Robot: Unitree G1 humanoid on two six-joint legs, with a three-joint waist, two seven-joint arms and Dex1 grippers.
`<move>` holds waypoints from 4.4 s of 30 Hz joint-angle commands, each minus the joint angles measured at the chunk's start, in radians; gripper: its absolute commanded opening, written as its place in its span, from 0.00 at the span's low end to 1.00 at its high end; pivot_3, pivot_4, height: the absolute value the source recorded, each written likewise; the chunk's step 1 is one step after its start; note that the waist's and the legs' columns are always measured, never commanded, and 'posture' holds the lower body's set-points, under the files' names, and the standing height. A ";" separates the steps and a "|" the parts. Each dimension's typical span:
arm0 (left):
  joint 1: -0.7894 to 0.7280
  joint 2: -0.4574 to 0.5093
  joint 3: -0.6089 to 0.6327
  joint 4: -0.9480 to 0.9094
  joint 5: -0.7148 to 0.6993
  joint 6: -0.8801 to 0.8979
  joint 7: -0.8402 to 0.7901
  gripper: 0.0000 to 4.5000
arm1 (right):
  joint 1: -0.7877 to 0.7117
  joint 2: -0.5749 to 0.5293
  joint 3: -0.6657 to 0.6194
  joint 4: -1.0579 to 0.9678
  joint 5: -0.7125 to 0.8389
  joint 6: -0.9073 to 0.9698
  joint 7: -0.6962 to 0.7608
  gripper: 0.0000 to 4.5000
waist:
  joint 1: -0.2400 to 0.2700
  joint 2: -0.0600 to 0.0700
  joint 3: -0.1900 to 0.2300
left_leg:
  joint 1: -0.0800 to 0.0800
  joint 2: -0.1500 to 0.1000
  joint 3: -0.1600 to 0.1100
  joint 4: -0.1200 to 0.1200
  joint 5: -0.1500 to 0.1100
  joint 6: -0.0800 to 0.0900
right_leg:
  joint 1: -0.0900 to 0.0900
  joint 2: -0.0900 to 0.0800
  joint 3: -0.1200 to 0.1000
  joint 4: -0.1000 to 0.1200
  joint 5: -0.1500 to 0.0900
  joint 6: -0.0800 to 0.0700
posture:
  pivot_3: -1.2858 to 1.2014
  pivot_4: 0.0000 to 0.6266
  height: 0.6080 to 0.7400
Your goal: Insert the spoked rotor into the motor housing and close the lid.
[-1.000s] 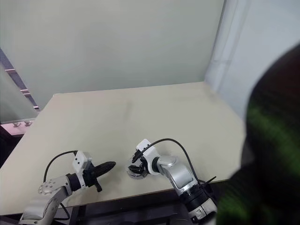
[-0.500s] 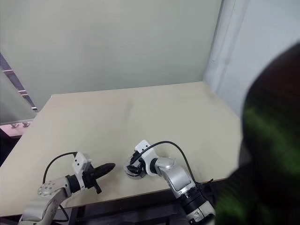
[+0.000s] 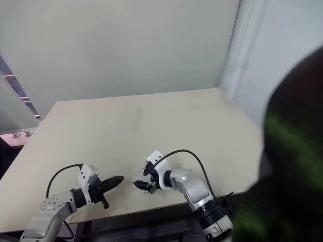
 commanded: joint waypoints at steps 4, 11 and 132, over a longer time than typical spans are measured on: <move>-0.016 0.009 0.000 -0.036 -0.004 -0.005 -0.001 0.00 | -0.046 -0.032 -0.016 -0.009 0.035 -0.051 0.068 1.00 | 0.001 0.000 0.000 | 0.000 0.000 0.000 0.000 0.000 0.000 | 0.000 0.000 0.000 0.000 0.000 0.000 | 0.52 0.00 1.00; -0.014 0.011 -0.001 -0.040 -0.005 -0.002 -0.001 0.00 | -0.071 -0.071 -0.004 0.063 0.014 -0.131 0.100 1.00 | 0.002 0.000 0.000 | 0.000 -0.001 0.000 0.000 0.000 0.000 | 0.000 0.000 0.000 0.000 0.000 0.000 | 0.52 0.00 1.00; -0.140 -0.075 -0.205 0.178 0.187 -0.064 0.022 0.00 | -0.228 0.072 -0.664 0.422 0.395 0.669 -0.173 1.00 | 0.005 0.006 -0.003 | 0.003 -0.005 -0.003 0.000 0.000 0.000 | 0.008 -0.003 0.001 -0.001 0.001 0.002 | 0.52 0.00 1.00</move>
